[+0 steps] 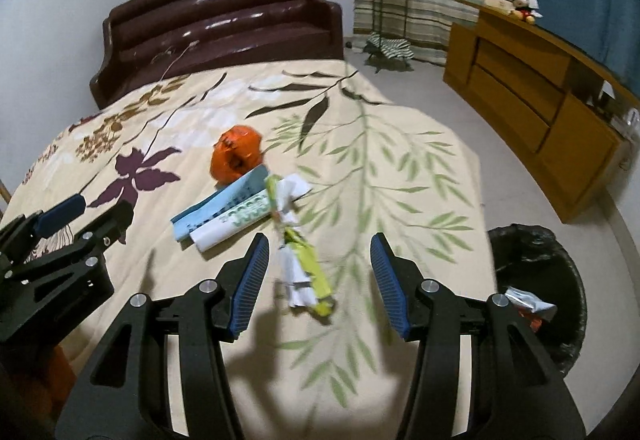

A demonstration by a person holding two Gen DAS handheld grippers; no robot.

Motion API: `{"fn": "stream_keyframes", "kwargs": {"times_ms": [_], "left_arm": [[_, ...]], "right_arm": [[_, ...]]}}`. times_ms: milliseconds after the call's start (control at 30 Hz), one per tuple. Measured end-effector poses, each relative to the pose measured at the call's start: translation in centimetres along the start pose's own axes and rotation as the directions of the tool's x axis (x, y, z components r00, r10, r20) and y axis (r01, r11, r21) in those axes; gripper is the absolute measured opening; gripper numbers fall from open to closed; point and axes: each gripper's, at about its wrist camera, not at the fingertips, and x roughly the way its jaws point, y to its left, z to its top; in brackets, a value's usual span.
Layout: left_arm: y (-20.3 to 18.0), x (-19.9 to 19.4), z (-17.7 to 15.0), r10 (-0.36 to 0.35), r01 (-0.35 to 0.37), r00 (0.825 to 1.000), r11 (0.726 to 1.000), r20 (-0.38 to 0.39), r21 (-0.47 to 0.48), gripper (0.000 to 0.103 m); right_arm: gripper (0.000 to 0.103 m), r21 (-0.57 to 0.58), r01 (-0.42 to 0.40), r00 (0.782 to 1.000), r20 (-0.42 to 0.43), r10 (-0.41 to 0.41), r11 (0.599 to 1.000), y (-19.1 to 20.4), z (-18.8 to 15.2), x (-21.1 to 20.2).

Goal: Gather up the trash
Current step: 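Move both grippers back over the bed toward the remaining wrappers, then grasp the yellow-white wrapper with the right gripper while the left gripper grasps the orange wrapper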

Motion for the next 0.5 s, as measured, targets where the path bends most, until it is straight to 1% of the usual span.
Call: {"fn": "stream_keyframes", "kwargs": {"times_ms": [133,200,233,267,400,433,467,500], "left_arm": [[0.3,0.4,0.1,-0.005,0.005,1.0,1.0,-0.009,-0.005,0.065],[0.4,0.6,0.1,-0.011,0.011,1.0,1.0,-0.011,-0.002,0.065],[0.3,0.6,0.2,-0.015,0.014,1.0,1.0,-0.011,-0.001,0.065],[0.2,0.7,0.2,-0.019,0.019,1.0,1.0,-0.013,0.002,0.065],[-0.1,1.0,0.4,-0.029,0.03,0.999,0.999,-0.014,0.012,0.065],[-0.2,1.1,0.5,-0.031,0.032,0.999,0.999,-0.014,0.014,0.065],[-0.2,1.1,0.6,-0.034,0.034,0.999,0.999,-0.015,0.015,0.065],[-0.3,1.2,0.7,-0.037,0.037,0.999,0.999,-0.015,0.017,0.065]], "right_arm": [[0.051,-0.013,-0.003,0.999,-0.037,0.003,1.0,0.8,0.3,1.3],[0.049,-0.021,-0.003,0.999,-0.052,0.002,1.0,1.1,0.4,1.8],[0.047,-0.027,-0.003,0.998,-0.059,0.001,1.0,1.2,0.4,2.0],[0.041,-0.031,-0.004,0.998,-0.067,0.002,1.0,1.2,0.4,2.3],[0.029,-0.039,0.0,0.996,-0.086,-0.004,0.999,1.2,0.5,2.9],[0.023,-0.042,0.004,0.996,-0.087,-0.008,0.999,1.2,0.5,3.0],[0.02,-0.041,0.004,0.996,-0.087,-0.007,0.999,1.1,0.5,3.0],[0.02,-0.037,0.002,0.996,-0.088,-0.005,0.999,1.0,0.5,3.0]]}}
